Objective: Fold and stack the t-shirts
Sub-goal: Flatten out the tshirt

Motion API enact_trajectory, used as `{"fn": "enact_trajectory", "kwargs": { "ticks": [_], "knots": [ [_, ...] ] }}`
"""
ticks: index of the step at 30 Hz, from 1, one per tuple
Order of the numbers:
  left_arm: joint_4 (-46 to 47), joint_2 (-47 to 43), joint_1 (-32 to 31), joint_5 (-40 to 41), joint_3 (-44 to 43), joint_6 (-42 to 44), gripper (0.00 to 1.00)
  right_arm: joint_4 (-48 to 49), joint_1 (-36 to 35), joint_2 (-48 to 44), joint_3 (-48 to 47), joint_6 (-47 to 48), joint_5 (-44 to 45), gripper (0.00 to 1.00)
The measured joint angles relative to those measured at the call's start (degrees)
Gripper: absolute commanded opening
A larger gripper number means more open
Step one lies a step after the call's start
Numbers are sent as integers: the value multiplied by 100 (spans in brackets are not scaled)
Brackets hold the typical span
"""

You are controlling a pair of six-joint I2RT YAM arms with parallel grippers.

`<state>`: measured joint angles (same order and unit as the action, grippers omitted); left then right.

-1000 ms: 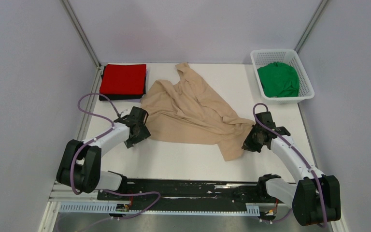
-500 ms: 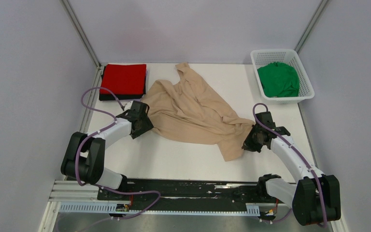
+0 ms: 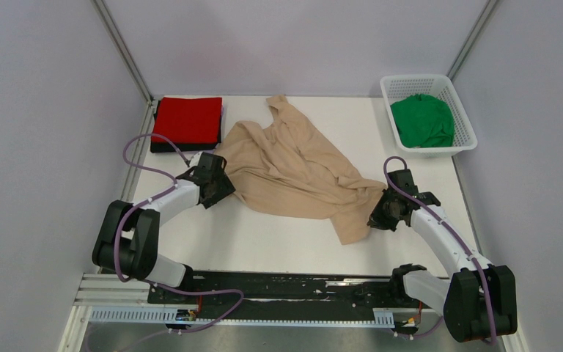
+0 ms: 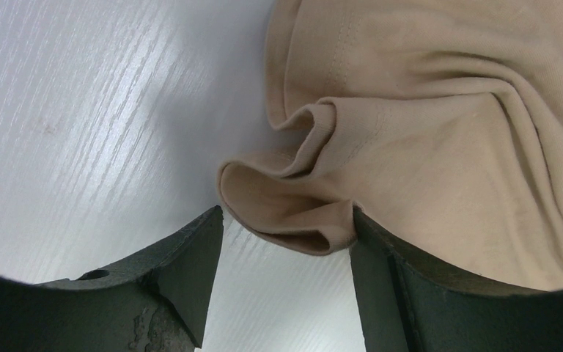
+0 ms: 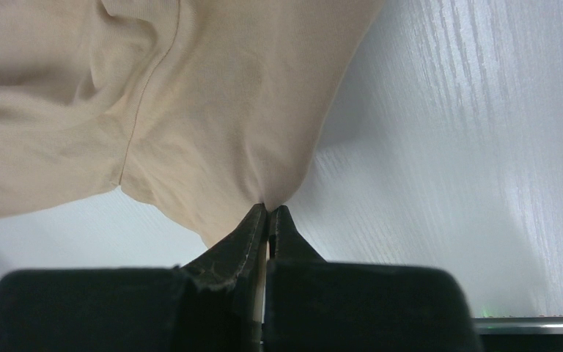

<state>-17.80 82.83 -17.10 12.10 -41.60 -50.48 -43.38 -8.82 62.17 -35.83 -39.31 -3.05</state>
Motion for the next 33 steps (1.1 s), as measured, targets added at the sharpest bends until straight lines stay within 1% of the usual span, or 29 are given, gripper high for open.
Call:
{"fn": "enact_trajectory", "kwargs": {
  "ticks": [8,16,18,22,25,26,27,28,29,30,31,33],
  "knots": [
    [-210,-595,0,190,247,-356,72,46,0,-24,0,2,0,0],
    [-221,-590,0,234,409,-673,71,81,0,-101,4,2,0,0],
    [-170,-555,0,212,450,-734,69,81,0,-105,15,2,0,0],
    [31,-481,0,188,476,-896,59,83,0,-109,22,4,0,0],
    [240,-433,0,155,520,-1001,48,85,0,-109,22,11,0,0],
    [306,-398,0,144,525,-1034,41,83,0,-109,22,17,0,0],
    [361,-358,2,140,525,-1058,37,85,0,-109,22,20,0,0],
    [426,-321,0,142,525,-1086,25,85,0,-109,22,24,0,0],
    [463,-280,0,146,522,-1097,17,85,0,-111,22,24,0,0],
    [501,-247,2,146,518,-1117,3,85,0,-111,22,24,0,0],
    [527,-199,2,144,516,-1106,1,87,0,-114,22,24,2,0],
    [540,-157,2,144,474,-1106,0,90,0,-127,22,24,9,0]
  ]
}}
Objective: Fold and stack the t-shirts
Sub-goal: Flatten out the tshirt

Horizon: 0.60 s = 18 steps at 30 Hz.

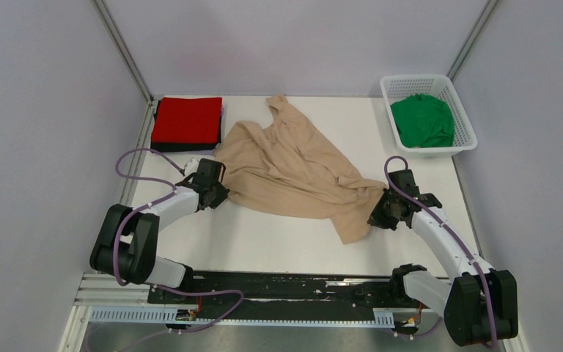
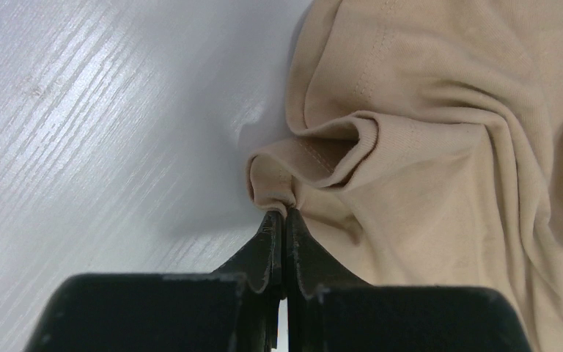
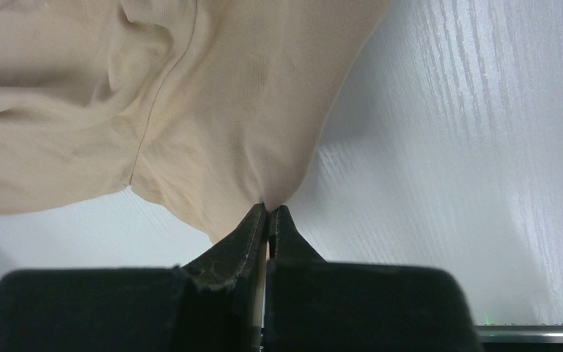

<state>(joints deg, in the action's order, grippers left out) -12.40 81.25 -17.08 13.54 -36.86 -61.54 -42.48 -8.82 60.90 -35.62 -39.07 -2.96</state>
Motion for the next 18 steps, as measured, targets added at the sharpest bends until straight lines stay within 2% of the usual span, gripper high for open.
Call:
{"fn": "enact_trajectory", "kwargs": {
  "ticks": [6,10,13,18],
  "knots": [
    [-258,-245,0,-70,-37,149,0,-4,-2,-339,-15,0,120,0],
    [-603,-1305,0,-144,-81,332,0,-57,-2,-914,-334,20,323,0],
    [-870,-2277,-2,-168,-415,498,0,-94,-4,-1423,-957,44,474,0],
    [-1152,-3467,0,-140,-1602,787,0,-133,-4,-2074,-2439,181,669,0]
  ]
}}
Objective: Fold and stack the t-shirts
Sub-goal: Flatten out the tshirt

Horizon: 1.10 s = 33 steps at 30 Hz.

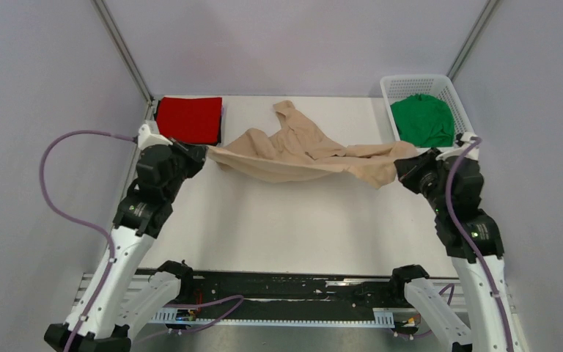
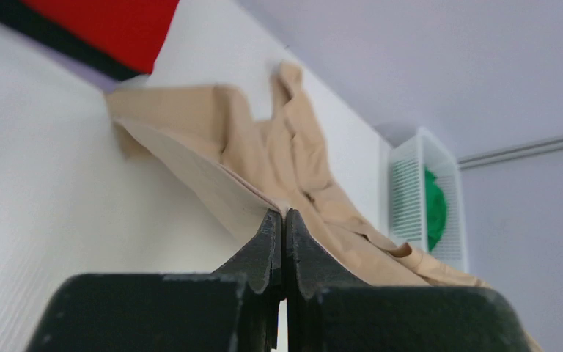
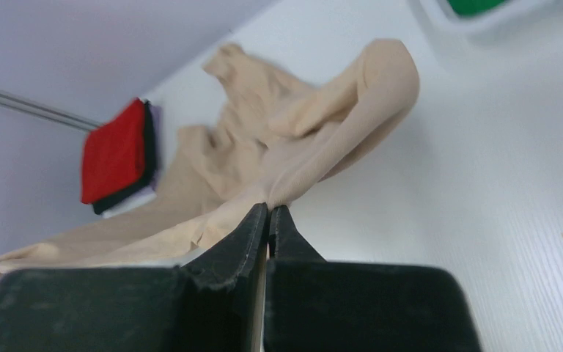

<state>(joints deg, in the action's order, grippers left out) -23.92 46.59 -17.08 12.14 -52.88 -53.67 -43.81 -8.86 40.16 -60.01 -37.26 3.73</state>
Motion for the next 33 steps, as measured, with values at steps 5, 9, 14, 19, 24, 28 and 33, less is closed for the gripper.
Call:
{"fn": "enact_trajectory", "kwargs": {
  "ticks": [5,9,14,19,24,28,33],
  "knots": [
    [-243,-431,-2,-98,-1572,365,0,-22,-2,-192,-1700,271,15,0],
    [-520,-328,-2,-319,-3093,730,0,-90,-7,-28,-3254,634,-120,0],
    [-850,-136,-2,-658,-4824,1161,0,-155,-7,251,-4983,1049,-479,0],
    [-1128,-81,-2,-951,-5917,1443,0,-264,-7,396,-6142,1370,-741,0],
    [-1178,-81,-2,-951,-6142,1639,0,-262,-7,461,-6446,1600,-903,0],
    [-1075,-63,-4,-616,-5508,1753,0,-125,-9,566,-5928,1705,-675,0],
    [-688,450,-9,385,-4052,1869,0,192,-13,942,-4299,1692,9,0]
  ]
}}
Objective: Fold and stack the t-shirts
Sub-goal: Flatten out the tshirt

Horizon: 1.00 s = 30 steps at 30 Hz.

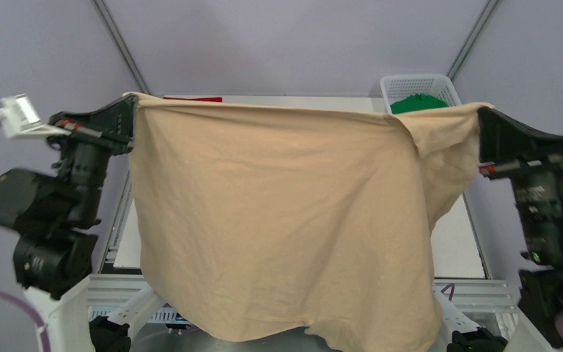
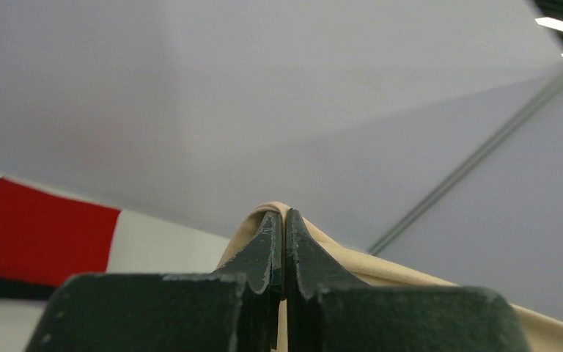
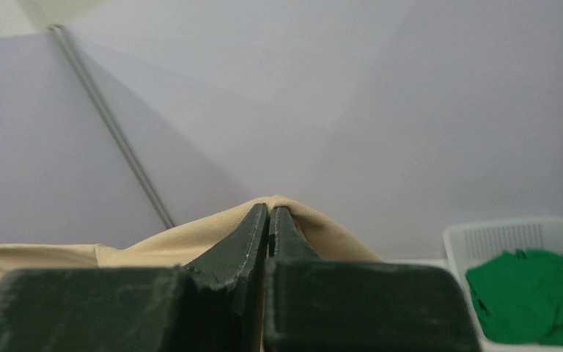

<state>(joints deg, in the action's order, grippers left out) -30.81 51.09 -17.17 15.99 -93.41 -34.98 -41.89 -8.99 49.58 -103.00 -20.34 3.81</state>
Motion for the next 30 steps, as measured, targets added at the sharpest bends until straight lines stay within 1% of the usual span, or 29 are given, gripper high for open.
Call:
{"fn": "enact_trajectory", "kwargs": {
  "ticks": [3,4,7,8,9,10,11,12,13,15,16,19,22,25,28,30],
  "knots": [
    [393,765,0,721,940,35,1,247,0,511,1228,-127,396,0],
    [562,1082,0,984,1266,44,6,374,0,715,1622,-192,494,0],
    [966,2328,22,1528,1963,68,11,793,-9,1519,2667,-358,713,1],
    [1021,2870,50,1655,2076,59,22,879,-9,1853,2868,-409,763,1],
    [1036,3145,63,1698,2103,55,32,968,-9,2354,2994,-466,809,7],
    [1034,3901,118,1812,2063,17,54,1045,-9,2879,2992,-511,820,20],
    [973,4385,157,1902,1969,-22,66,1178,-7,3464,2924,-540,828,41],
    [848,4872,210,1967,1777,-114,88,1226,-2,3945,2798,-566,820,58],
    [785,5215,258,1989,1626,-107,97,1226,9,4535,2529,-546,778,69],
    [649,5672,330,1965,1298,-142,99,1244,20,5390,1996,-555,636,95],
    [638,5740,352,1912,1211,-166,100,1259,22,5630,1812,-581,555,99],
    [758,5530,402,1659,1113,-166,100,1255,28,5755,1679,-581,278,100],
    [883,5042,400,1220,1132,-162,100,1327,28,5379,1812,-605,44,100],
    [1054,4389,363,741,1368,-170,100,1499,28,4592,2446,-706,-96,100],
    [1172,3735,304,254,1851,-177,100,1561,28,3814,3263,-817,-361,100],
    [1298,3445,236,-20,2280,-197,100,1652,44,3600,3679,-872,-638,100]
  ]
}}
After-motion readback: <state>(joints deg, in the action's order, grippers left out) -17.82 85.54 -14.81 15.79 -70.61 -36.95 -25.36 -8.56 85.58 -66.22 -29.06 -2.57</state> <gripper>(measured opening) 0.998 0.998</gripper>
